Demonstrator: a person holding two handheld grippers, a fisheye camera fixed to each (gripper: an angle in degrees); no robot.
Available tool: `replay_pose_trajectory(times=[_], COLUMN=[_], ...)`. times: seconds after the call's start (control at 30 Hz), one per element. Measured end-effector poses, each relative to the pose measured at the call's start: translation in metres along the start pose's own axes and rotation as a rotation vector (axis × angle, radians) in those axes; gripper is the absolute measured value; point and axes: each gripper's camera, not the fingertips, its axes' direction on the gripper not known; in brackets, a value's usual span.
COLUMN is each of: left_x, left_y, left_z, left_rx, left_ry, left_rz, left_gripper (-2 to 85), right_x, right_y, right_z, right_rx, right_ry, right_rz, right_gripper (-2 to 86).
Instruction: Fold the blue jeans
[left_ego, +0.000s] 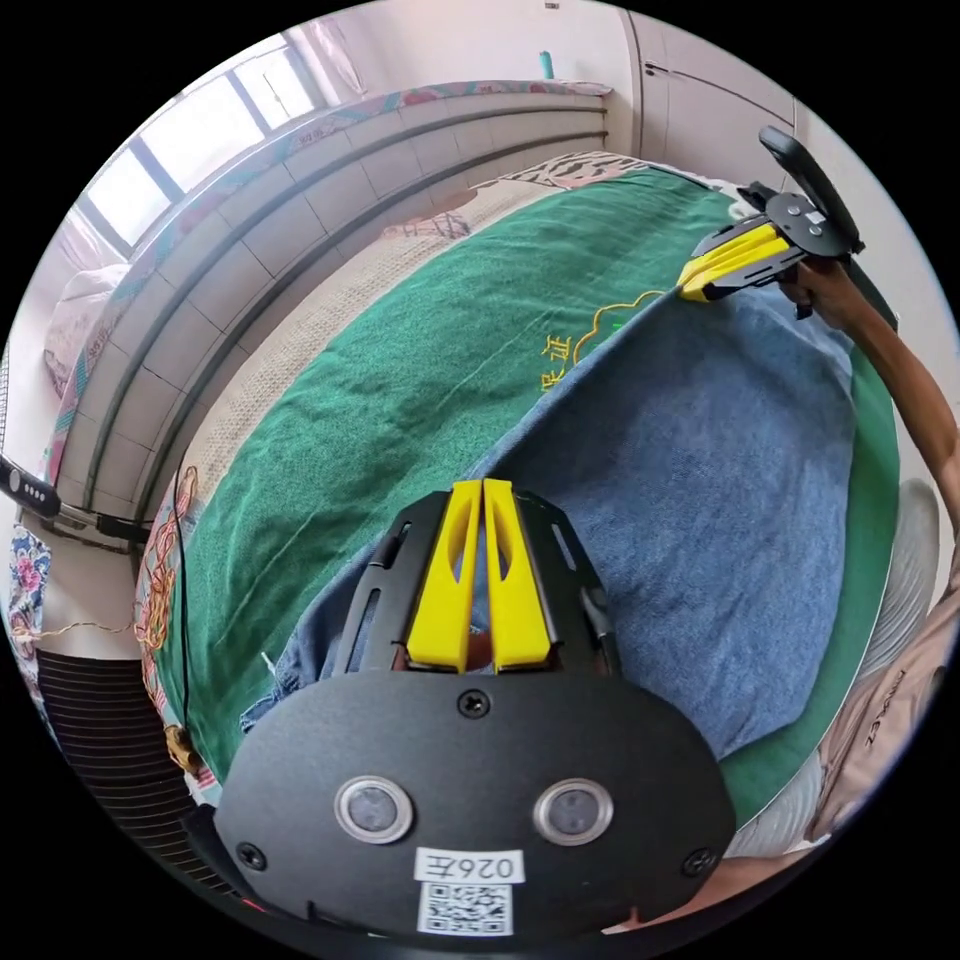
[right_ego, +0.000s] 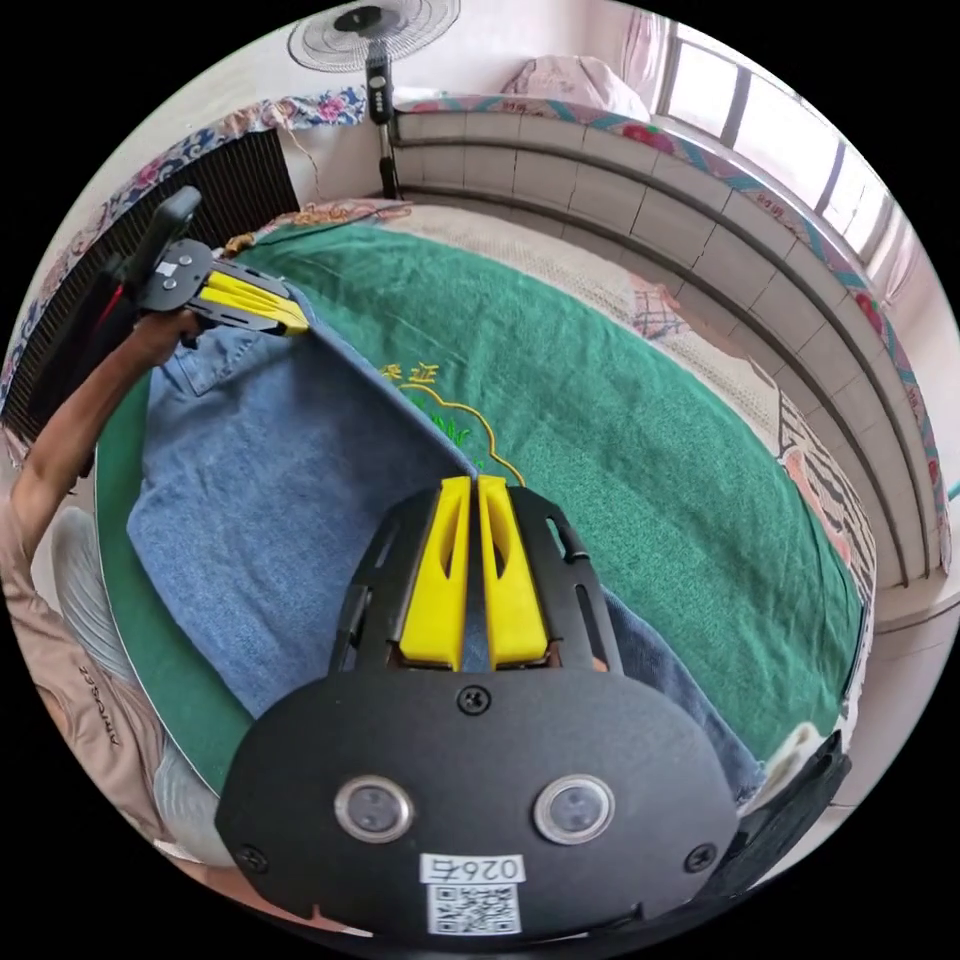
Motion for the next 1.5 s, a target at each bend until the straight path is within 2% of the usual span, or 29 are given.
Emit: replay_pose_trajectory(times=[0.1,0.27,0.47,0.57,0.73,0.87,0.97,1.03,1.1,1.17,1.27,1.3,1.33,1.37,1.4,1.43,1.47,1.5], left_x=[0.012,0.051,0.114,0.150,0.213,0.207,0.171,0.147,0.137,0.131,0.119,0.112,0.106,0.103,0.098,0.086,0.076,0.060], left_y=[0.019,0.081,0.178,0.217,0.258,0.275,0.295,0.312,0.315,0.306,0.271,0.258,0.248,0.247,0.254,0.269,0.276,0.292], left_z=[-0.032,-0.088,-0.130,-0.138,-0.124,-0.128,-0.153,-0.174,-0.183,-0.181,-0.147,-0.123,-0.092,-0.074,-0.047,-0.049,-0.051,-0.053], left_rx=[0.064,0.179,0.253,0.229,0.023,0.043,0.231,0.446,0.557,0.594,0.457,0.321,0.113,0.000,-0.147,-0.054,-0.032,0.003], left_ry=[-0.007,0.026,0.223,0.291,0.306,0.269,0.407,0.464,0.413,0.345,0.261,0.225,0.182,0.161,0.148,0.226,0.296,0.415], left_rz=[0.019,0.073,0.107,0.147,0.310,0.235,0.062,-0.040,-0.083,-0.105,-0.134,-0.151,-0.153,-0.154,-0.149,-0.228,-0.281,-0.345], left_gripper=[-0.7,-0.7,-0.8,-0.8,-0.8,-0.9,-1.0,-1.0,-1.0,-1.0,-1.0,-1.0,-1.0,-1.0,-1.0,-0.9,-0.9,-0.9], right_x=[-0.043,-0.173,-0.319,-0.379,-0.448,-0.490,-0.497,-0.487,-0.463,-0.412,-0.332,-0.315,-0.280,-0.250,-0.239,-0.223,-0.202,-0.192], right_y=[0.045,0.153,0.275,0.314,0.331,0.296,0.256,0.230,0.199,0.140,0.061,0.048,0.031,0.030,0.035,0.051,0.073,0.085], right_z=[-0.051,-0.156,-0.216,-0.244,-0.299,-0.328,-0.384,-0.429,-0.466,-0.489,-0.467,-0.456,-0.429,-0.403,-0.395,-0.427,-0.460,-0.472], right_rx=[0.080,0.155,0.087,0.045,-0.020,-0.160,-0.093,0.020,0.137,0.194,0.072,0.022,-0.121,-0.274,-0.325,-0.151,-0.039,-0.016], right_ry=[0.005,0.047,0.031,0.040,-0.036,-0.058,-0.065,-0.036,0.027,0.138,0.234,0.238,0.225,0.179,0.149,0.062,-0.057,-0.120], right_rz=[-0.030,-0.187,-0.288,-0.322,-0.406,-0.482,-0.470,-0.415,-0.306,-0.105,0.117,0.155,0.227,0.276,0.297,0.364,0.483,0.533], right_gripper=[-1.5,-1.6,-1.6,-1.6,-1.6,-1.5,-1.4,-1.3,-1.1,-1.0,-0.9,-0.9,-0.9,-0.9,-0.9,-0.9,-0.9,-0.9])
